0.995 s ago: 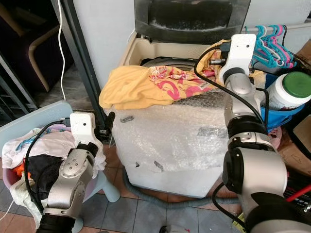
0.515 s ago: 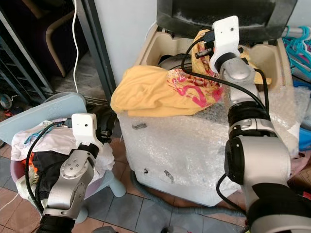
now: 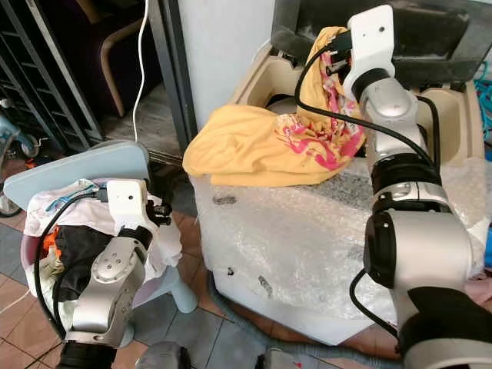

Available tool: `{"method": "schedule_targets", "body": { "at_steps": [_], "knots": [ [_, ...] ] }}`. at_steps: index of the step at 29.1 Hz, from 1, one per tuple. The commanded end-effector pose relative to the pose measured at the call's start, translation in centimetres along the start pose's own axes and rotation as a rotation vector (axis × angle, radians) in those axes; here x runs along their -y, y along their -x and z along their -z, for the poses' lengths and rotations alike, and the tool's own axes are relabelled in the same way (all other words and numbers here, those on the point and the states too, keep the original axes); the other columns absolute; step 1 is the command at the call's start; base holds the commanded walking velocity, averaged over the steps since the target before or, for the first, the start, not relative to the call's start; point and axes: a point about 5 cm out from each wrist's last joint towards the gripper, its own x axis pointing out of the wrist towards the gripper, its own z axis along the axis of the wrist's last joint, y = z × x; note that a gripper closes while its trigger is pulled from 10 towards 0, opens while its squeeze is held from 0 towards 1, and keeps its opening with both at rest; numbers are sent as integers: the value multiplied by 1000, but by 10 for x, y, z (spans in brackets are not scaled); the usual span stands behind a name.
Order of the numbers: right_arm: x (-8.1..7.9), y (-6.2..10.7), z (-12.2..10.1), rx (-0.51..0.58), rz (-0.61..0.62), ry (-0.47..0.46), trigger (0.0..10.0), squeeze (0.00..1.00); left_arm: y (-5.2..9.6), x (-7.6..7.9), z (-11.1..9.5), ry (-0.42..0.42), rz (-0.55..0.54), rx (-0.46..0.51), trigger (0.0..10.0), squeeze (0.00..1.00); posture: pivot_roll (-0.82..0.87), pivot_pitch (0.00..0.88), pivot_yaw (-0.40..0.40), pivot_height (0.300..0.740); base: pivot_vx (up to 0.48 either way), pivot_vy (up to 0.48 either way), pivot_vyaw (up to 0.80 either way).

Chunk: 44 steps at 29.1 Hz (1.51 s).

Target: Clothes washing

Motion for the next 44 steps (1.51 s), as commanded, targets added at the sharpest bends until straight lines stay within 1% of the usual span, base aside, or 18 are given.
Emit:
{"method": "schedule_targets", "body": {
  "at_steps": [1, 2, 3, 4, 6, 12, 15, 16, 17, 18, 19, 20, 23, 25, 29, 32, 37, 44],
  "knots": [
    [0, 7, 16, -102, -66, 70, 10000, 106, -3, 5, -1, 2, 18, -6, 10000, 0, -18, 5, 20, 740, 0, 0, 0],
    [5, 11, 24, -155, -48, 79, 10000, 0, -3, 6, 0, 2, 20, -7, 10000, 0, -22, 5, 21, 740, 0, 0, 0],
    [9, 14, 29, -190, -31, 83, 10000, 0, -3, 6, 0, 2, 21, -8, 10000, 0, -23, 4, 21, 740, 0, 0, 0],
    [13, 21, 44, -291, -44, 46, 10000, 0, -4, 6, 0, 3, 23, -10, 10000, 0, -25, 3, 23, 740, 0, 0, 0],
    [14, 24, 48, -305, -55, 53, 10000, 0, -4, 7, 0, 2, 24, -10, 10000, 0, -25, 3, 22, 740, 0, 0, 0],
    [33, 25, 27, -179, 79, -33, 10000, 0, -5, 6, 1, -1, 19, -14, 10000, 0, -24, 0, 24, 740, 0, 0, 0],
    [28, 22, 26, -183, 7, -172, 10000, 0, -5, 7, 1, -2, 23, -13, 10000, 0, -22, 0, 21, 740, 0, 0, 0],
    [26, 21, 23, -148, -8, -207, 10000, 0, -5, 7, 1, -3, 25, -12, 10000, 0, -19, 0, 20, 740, 0, 0, 0],
    [17, 19, 9, -29, -105, -269, 10000, 0, -5, 7, 0, -2, 23, -11, 10000, 0, -18, 0, 17, 740, 0, 0, 0],
    [17, 19, 9, -29, -105, -269, 10000, 0, -5, 7, 0, -2, 23, -11, 10000, 0, -18, 0, 17, 740, 0, 0, 0],
    [4, 22, -1, 70, -231, -306, 10000, 0, -5, 6, 0, -1, 18, -10, 10000, 0, -19, 0, 16, 740, 0, 0, 0],
    [-2, 25, -5, 99, -283, -314, 10000, 0, -5, 6, 0, -1, 16, -11, 10000, 0, -19, 0, 16, 740, 0, 0, 0],
    [-17, 33, -4, 118, -396, -301, 10000, 0, -4, 6, 1, 0, 14, -11, 10000, 0, -19, 0, 17, 740, 0, 0, 0],
    [-34, 45, -4, 137, -533, -330, 10000, 0, -4, 6, 0, 1, 17, -10, 10000, 0, -20, 5, 22, 740, 0, 0, 0],
    [-62, 65, 8, 60, -741, -257, 10000, 0, -4, 6, 0, -3, 24, -13, 10000, 0, -26, 8, 29, 740, 0, 0, 0],
    [-67, 68, 19, 0, -751, -210, 10000, 0, -4, 6, 0, -4, 26, -13, 10000, 0, -28, 6, 30, 740, 0, 0, 0],
    [-82, 63, 43, -130, -664, -8, 10000, 0, -5, 8, 0, -5, 33, -8, 10000, 0, -22, 6, 28, 740, 0, 0, 0],
    [-72, 50, 48, -167, -478, 136, 10000, 0, -4, 6, 0, -8, 24, -8, 10000, 0, -16, 6, 24, 740, 0, 0, 0]
  ]
}}
